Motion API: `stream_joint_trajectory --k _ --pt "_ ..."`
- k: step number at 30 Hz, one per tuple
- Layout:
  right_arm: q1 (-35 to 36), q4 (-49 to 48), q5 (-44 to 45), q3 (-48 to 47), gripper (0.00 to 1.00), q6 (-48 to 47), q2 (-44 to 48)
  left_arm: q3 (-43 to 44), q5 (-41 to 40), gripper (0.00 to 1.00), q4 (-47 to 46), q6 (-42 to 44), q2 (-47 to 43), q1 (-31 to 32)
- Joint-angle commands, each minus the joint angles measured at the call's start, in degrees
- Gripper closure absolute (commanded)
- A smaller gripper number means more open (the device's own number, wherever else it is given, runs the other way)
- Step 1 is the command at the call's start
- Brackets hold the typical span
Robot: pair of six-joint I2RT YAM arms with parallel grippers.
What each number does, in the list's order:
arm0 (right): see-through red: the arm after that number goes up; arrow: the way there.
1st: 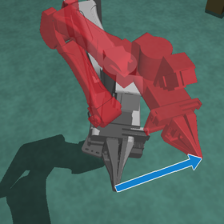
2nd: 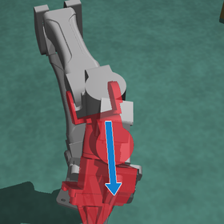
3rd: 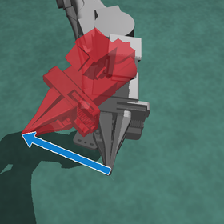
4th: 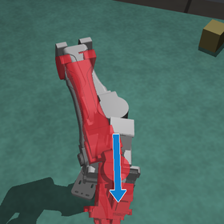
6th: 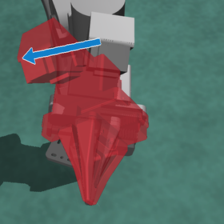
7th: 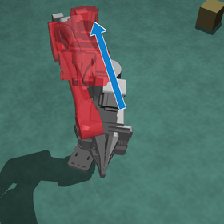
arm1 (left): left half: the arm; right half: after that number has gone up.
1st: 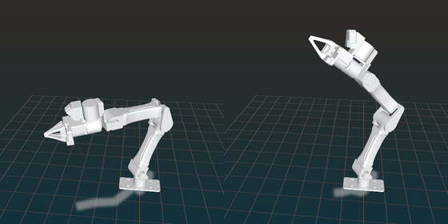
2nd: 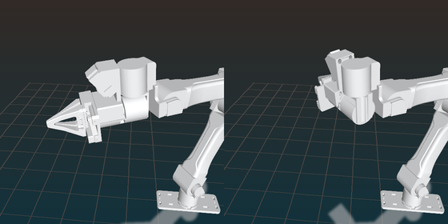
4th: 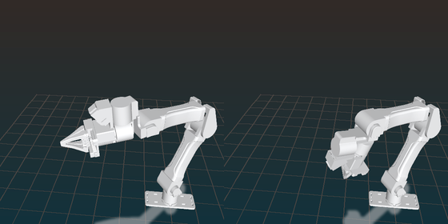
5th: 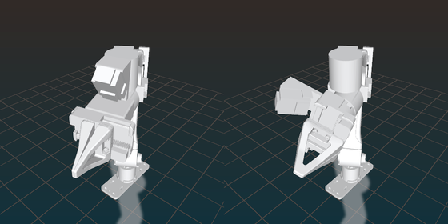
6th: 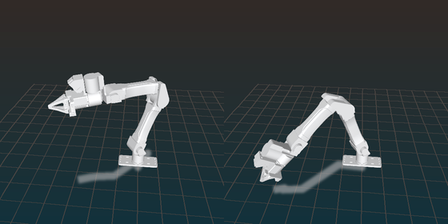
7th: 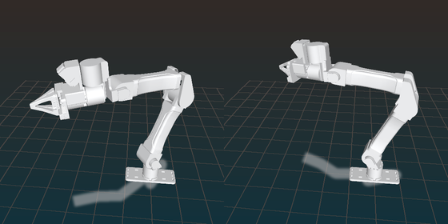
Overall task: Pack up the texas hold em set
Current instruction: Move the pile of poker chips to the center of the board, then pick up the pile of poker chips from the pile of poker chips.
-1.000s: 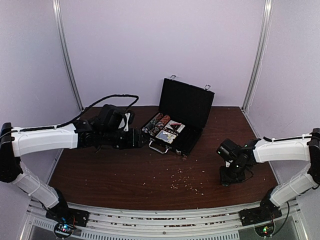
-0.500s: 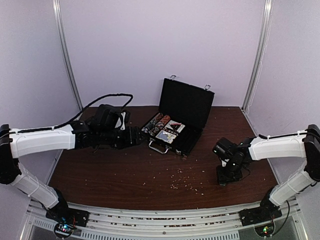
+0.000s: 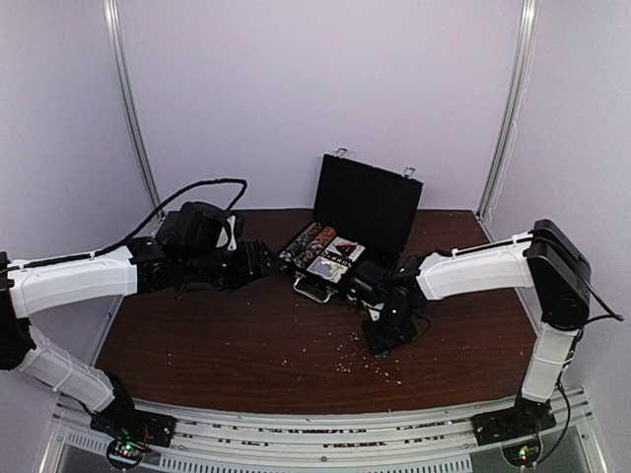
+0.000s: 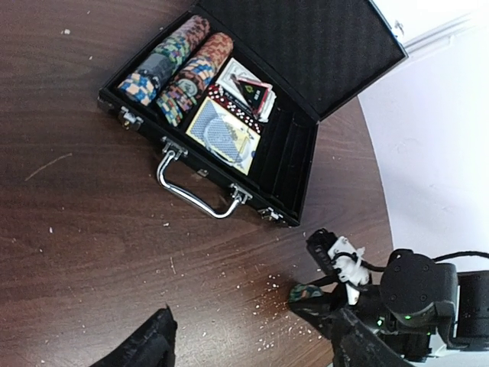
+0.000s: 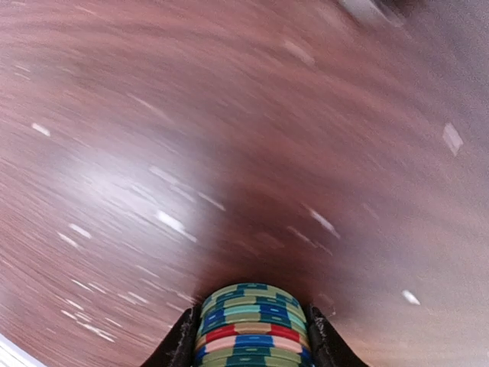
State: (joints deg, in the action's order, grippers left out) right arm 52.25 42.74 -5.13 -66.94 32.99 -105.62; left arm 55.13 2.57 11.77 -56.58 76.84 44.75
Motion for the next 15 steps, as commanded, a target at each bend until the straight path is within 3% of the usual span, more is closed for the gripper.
stream_joint_trajectory --k 1,15 --pt "1.58 -5.03 -4.76 -6.3 0.87 -4.64 -6.55 -4.29 4.75 0.29 -4.61 -5.48 -0.43 -1.85" --pt "1.95 5.32 -4.52 -15.65 0.89 -10.86 -4.96 -5.73 22.58 0.39 -17.93 -13.81 10.19 -2.48"
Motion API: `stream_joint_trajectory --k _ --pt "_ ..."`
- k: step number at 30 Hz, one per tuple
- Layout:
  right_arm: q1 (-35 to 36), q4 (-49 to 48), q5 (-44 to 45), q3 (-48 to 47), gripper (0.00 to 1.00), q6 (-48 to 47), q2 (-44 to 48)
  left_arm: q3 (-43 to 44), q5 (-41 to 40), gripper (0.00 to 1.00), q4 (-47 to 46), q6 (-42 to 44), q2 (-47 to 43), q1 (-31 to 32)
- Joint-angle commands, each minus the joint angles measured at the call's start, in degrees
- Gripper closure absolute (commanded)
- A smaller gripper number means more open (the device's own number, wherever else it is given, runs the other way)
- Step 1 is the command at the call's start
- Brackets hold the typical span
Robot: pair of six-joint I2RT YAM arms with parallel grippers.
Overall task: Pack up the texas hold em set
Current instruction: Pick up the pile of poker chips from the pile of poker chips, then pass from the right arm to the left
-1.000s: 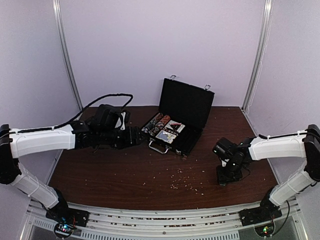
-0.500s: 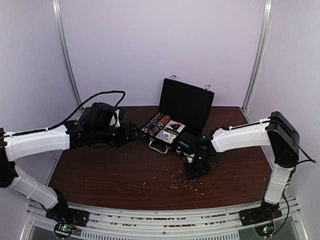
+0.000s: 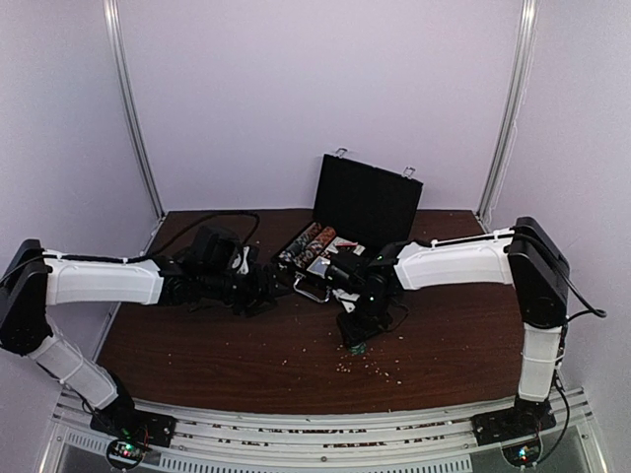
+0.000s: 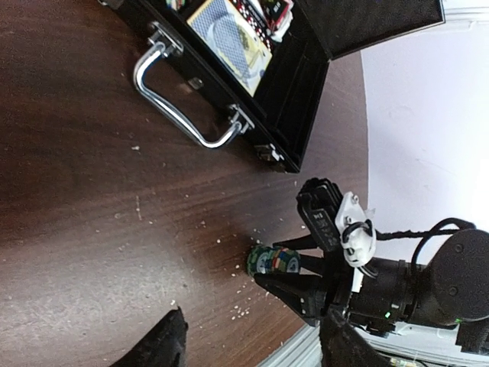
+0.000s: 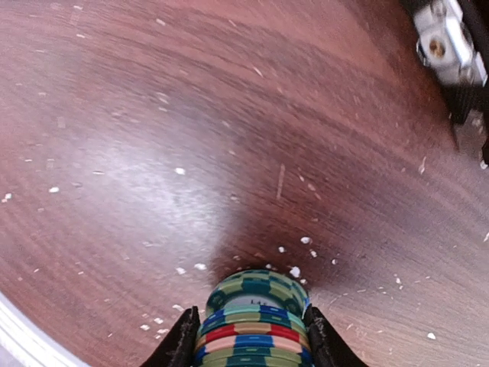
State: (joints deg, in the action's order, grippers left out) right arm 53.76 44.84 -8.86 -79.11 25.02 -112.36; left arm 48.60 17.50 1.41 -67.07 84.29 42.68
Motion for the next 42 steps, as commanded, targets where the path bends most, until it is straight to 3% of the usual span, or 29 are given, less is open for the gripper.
stream_joint_trajectory --k 1,10,18,42 --pt "0.39 3.91 -0.8 -4.07 0.89 -3.35 2.1 0.94 9.15 0.39 -8.33 -3.66 3.72 -0.38" --pt "0.4 8.28 -1.49 -7.46 0.89 -6.89 2.79 2.68 20.15 0.44 -17.26 -6.59 13.79 -0.13" --pt "0.4 9.5 -2.88 -8.51 0.89 -8.48 3.42 2.85 27.69 0.46 -30.93 -12.86 22.23 0.22" --pt "0.34 8.26 -4.71 -8.59 0.9 -9.69 3.03 7.21 35.48 0.41 -55.79 -29.11 37.71 4.7"
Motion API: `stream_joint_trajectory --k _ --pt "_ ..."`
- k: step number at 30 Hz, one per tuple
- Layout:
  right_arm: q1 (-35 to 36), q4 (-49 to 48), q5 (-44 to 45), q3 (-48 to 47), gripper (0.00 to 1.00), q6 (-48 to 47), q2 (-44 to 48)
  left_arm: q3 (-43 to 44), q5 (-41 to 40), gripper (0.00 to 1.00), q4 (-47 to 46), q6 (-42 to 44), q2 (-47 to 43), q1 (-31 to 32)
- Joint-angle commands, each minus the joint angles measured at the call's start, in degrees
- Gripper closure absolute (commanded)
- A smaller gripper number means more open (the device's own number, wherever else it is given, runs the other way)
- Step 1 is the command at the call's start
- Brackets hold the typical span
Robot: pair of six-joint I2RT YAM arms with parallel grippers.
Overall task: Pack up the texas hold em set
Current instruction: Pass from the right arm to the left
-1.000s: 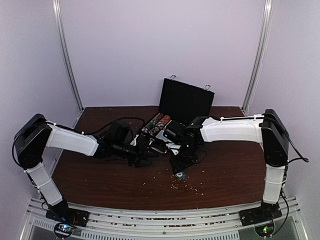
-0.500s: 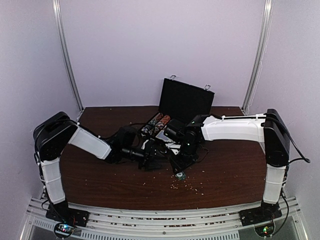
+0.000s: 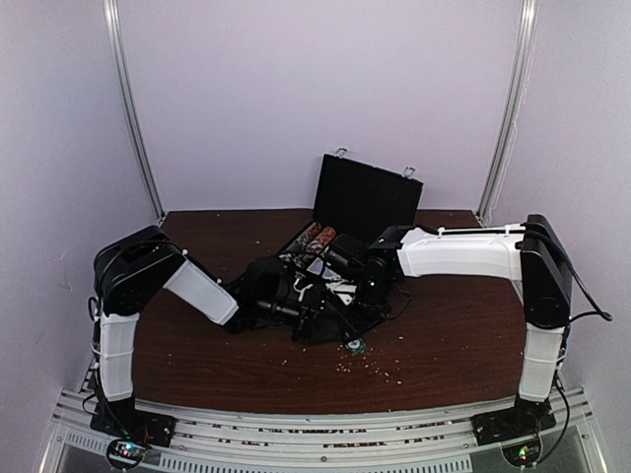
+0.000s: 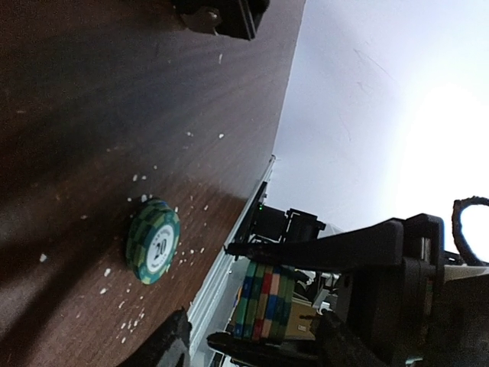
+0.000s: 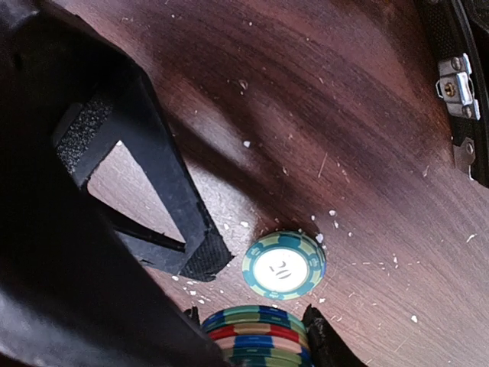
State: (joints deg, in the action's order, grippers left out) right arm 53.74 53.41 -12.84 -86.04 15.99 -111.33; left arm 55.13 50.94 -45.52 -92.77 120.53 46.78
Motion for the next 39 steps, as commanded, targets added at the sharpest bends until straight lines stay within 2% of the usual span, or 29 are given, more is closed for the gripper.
stream_joint_trajectory --k 1,10,16,30,39 --pt "0.33 -0.35 -0.82 -1.67 0.9 -0.7 1.99 1.06 2.37 0.41 -9.42 -3.7 1.8 0.78" --pt "0.41 -0.69 -1.13 -1.55 0.91 -0.72 2.09 2.36 2.95 0.42 -10.86 -4.96 3.32 1.88" --pt "0.41 -1.5 -1.88 -1.37 0.91 -0.43 2.23 4.48 4.34 0.56 -15.24 -7.68 5.48 2.95" --pt "0.37 -1.55 -1.35 -1.69 0.92 -0.52 2.9 3.46 6.75 0.54 -19.75 -10.26 5.7 3.7" --pt "0.36 -1.4 -0.2 -2.57 0.92 -0.16 2.05 2.01 9.2 0.72 -24.51 -12.81 6.18 4.19"
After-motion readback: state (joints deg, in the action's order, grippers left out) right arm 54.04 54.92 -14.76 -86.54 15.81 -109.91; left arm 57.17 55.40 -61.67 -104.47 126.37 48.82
